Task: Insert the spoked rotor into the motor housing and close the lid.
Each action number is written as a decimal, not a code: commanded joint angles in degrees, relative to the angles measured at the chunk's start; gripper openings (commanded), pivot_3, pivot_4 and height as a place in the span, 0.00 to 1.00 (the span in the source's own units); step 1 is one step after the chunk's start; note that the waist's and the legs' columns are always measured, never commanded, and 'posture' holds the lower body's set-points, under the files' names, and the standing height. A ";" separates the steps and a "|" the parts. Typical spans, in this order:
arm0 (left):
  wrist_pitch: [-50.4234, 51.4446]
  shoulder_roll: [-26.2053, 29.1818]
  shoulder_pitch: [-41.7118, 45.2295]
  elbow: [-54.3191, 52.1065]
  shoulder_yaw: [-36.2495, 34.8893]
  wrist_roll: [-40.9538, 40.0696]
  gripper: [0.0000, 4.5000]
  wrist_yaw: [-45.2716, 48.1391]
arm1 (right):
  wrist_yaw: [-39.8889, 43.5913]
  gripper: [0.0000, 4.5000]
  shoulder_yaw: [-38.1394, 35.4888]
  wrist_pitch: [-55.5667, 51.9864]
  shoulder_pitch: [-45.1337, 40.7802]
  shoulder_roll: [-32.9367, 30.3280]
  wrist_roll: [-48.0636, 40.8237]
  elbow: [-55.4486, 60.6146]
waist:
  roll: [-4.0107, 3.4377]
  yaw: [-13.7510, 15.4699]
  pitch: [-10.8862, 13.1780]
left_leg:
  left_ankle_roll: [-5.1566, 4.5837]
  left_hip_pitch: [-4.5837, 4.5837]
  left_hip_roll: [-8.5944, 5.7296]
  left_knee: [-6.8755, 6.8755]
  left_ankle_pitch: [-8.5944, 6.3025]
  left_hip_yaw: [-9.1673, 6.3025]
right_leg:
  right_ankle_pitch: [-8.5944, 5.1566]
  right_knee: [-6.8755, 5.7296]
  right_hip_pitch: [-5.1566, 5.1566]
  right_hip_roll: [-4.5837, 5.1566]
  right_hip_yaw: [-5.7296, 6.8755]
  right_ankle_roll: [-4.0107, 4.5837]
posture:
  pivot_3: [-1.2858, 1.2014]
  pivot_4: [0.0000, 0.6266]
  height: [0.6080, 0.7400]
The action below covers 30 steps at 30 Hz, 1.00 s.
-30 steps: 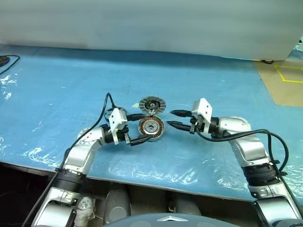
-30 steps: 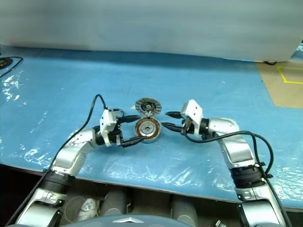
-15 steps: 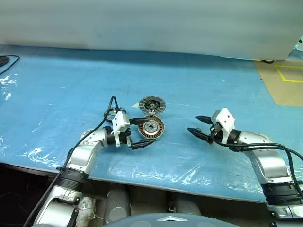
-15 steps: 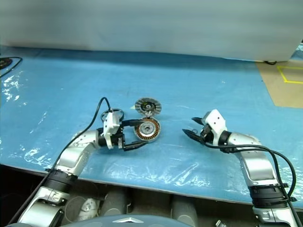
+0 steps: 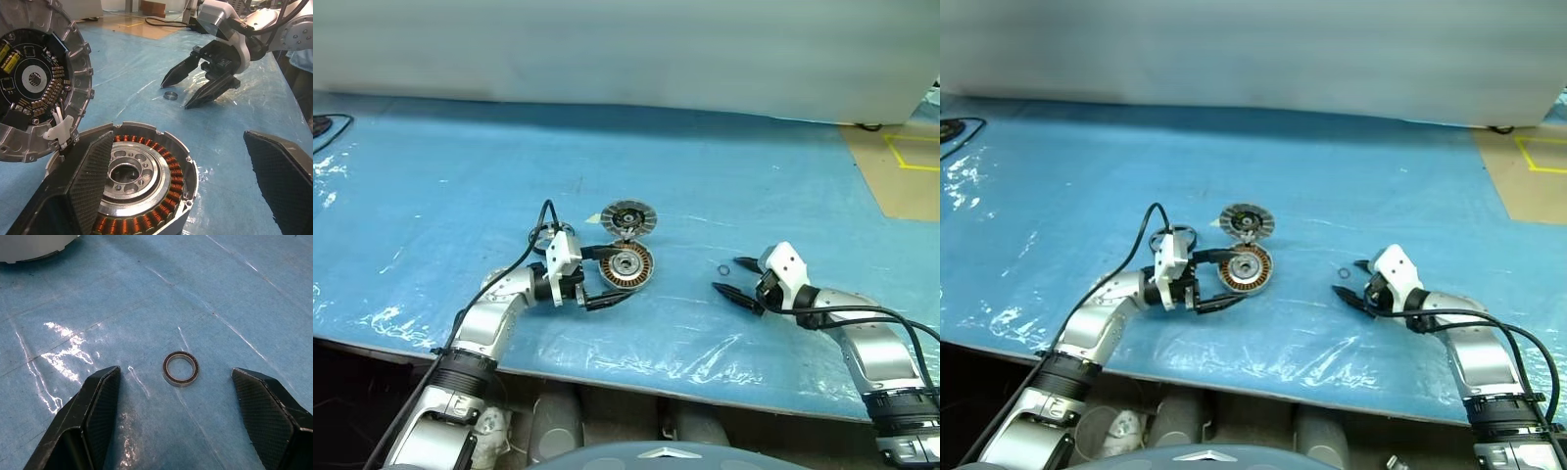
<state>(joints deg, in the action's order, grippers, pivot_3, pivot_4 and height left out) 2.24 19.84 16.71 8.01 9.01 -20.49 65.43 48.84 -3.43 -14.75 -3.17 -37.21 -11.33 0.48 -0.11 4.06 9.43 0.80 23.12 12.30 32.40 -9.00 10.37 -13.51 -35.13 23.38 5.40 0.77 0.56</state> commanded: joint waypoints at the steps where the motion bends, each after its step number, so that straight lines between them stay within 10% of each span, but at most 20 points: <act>1: -1.14 0.12 -0.33 -1.02 -1.06 -0.57 1.00 -0.19 | 0.44 0.86 -0.71 0.42 0.49 -0.49 -0.78 0.32 | 0.00 0.01 0.00 | 0.00 0.00 0.00 0.00 0.00 0.00 | 0.00 0.00 -0.01 0.00 0.00 0.00 | 0.52 0.24 1.00; 7: -1.20 0.06 -0.46 -0.87 -0.92 -0.42 1.00 -0.33 | -0.07 0.86 0.09 -0.82 0.41 0.57 -0.80 0.00 | 0.00 0.01 0.00 | 0.00 -0.04 0.00 0.00 0.00 0.00 | 0.00 0.04 -0.07 0.00 0.01 0.00 | 0.52 0.24 1.00; 18: -0.95 0.87 -0.62 -1.49 -1.53 -0.55 1.00 -0.95 | -1.70 0.14 2.49 0.30 -0.70 0.29 2.28 -3.05 | 0.00 0.01 -0.01 | 0.00 -0.19 0.00 0.01 0.00 0.00 | 0.00 0.04 -0.22 0.01 0.01 0.00 | 0.52 0.24 1.00; 30: 0.19 3.55 -4.60 -5.96 -4.48 -1.08 1.00 -3.31 | 6.38 0.14 7.66 -8.06 -12.78 3.80 -7.54 9.13 | -0.07 -0.18 0.00 | 0.00 -0.22 0.01 -0.10 0.00 -0.04 | 0.01 0.05 -0.13 -0.02 -0.05 0.00 | 0.52 0.24 1.00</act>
<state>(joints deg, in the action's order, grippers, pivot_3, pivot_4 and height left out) 2.49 22.59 12.70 4.84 6.15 -20.59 62.80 53.09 2.93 -21.46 -14.55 -33.34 -16.83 6.09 -0.18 3.88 9.43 0.79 22.92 12.31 32.30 -9.00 10.33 -13.50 -35.08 23.25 5.38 0.74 0.56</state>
